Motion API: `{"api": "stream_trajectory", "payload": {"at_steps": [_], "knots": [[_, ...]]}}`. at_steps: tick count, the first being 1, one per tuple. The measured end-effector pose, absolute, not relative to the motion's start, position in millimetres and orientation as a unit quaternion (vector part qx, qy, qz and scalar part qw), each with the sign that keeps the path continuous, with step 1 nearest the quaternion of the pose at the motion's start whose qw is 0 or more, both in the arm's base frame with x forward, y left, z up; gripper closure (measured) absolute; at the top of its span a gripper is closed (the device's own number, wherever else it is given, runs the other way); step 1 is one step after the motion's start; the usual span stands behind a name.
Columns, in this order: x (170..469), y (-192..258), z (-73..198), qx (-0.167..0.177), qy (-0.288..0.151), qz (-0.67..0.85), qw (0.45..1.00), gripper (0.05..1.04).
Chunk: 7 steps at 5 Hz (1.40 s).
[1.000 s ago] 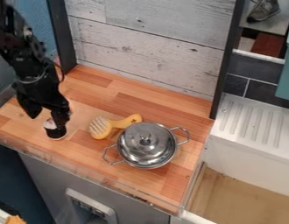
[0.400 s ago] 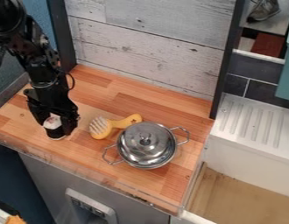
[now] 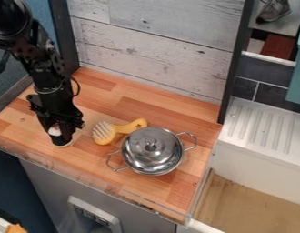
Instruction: Move the black object to the middle part of the table
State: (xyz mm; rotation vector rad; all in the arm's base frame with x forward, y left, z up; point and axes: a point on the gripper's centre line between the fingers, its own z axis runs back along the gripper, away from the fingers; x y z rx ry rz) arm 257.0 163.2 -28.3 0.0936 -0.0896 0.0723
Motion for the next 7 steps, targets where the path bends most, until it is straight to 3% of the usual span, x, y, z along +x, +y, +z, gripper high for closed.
{"api": "stream_trajectory", "payload": {"at_steps": [2, 4, 5, 7], "knots": [[259, 158, -22, 0.026, -0.046, 0.045, 0.998, 0.623], [309, 173, 35, 0.046, -0.108, 0.051, 0.992, 0.623], [331, 179, 32, 0.069, -0.097, 0.042, 0.992, 0.623], [351, 185, 0, 0.078, -0.089, 0.030, 0.993, 0.623]]}}
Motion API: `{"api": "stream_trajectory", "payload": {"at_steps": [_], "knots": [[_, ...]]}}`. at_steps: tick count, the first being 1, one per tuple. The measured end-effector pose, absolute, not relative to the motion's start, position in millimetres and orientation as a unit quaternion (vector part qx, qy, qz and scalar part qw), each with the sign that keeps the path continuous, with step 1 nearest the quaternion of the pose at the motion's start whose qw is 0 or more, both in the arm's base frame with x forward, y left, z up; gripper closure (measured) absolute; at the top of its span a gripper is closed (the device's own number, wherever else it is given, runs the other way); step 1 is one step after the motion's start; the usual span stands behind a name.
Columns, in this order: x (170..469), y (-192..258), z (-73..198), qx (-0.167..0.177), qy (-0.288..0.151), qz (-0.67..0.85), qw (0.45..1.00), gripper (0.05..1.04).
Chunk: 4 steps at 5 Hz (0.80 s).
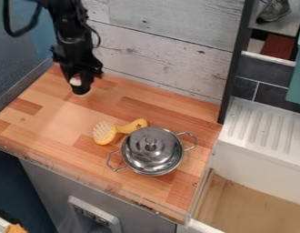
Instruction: Move the black object to the middle part of the table
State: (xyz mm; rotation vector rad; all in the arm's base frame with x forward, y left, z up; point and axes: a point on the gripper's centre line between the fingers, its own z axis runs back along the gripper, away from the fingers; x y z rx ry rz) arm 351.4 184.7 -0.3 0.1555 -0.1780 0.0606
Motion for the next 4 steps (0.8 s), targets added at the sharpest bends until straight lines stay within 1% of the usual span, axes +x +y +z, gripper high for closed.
{"api": "stream_trajectory", "payload": {"at_steps": [1, 2, 3, 4], "knots": [[353.7, 176.4, -24.0, 0.067, -0.076, 0.016, 0.995, 0.623], [358.4, 175.9, -22.5, 0.072, -0.084, 0.016, 0.994, 0.544], [358.6, 171.9, -22.1, 0.074, -0.078, 0.019, 0.994, 0.242], [357.0, 171.5, -23.1, 0.078, -0.071, 0.016, 0.994, 0.067]]}}
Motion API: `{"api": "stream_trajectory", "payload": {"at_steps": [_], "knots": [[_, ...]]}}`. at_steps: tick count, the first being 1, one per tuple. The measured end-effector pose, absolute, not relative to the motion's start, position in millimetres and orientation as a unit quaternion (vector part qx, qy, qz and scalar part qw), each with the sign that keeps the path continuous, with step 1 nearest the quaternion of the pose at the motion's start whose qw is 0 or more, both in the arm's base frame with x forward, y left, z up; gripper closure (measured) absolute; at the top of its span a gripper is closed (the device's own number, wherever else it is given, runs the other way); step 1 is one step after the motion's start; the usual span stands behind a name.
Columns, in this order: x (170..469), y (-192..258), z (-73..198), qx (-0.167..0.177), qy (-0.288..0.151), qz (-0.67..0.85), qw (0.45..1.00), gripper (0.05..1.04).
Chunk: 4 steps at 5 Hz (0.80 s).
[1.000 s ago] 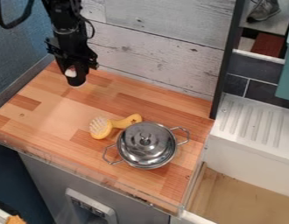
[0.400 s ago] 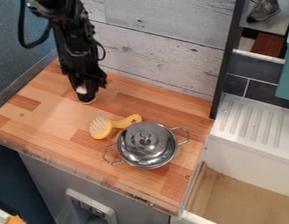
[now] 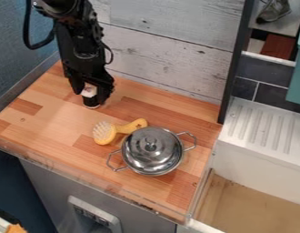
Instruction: Move the black object to the middle part of the table
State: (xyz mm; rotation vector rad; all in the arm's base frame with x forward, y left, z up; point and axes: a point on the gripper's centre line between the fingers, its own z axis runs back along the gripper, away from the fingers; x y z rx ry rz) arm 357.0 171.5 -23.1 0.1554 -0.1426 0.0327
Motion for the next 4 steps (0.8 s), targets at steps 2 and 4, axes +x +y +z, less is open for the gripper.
{"api": "stream_trajectory", "payload": {"at_steps": [2, 4], "knots": [[360, 168, 19, 0.067, -0.098, 0.036, 0.992, 0.077], [356, 172, 49, 0.094, -0.144, 0.029, 0.985, 0.078]]}}
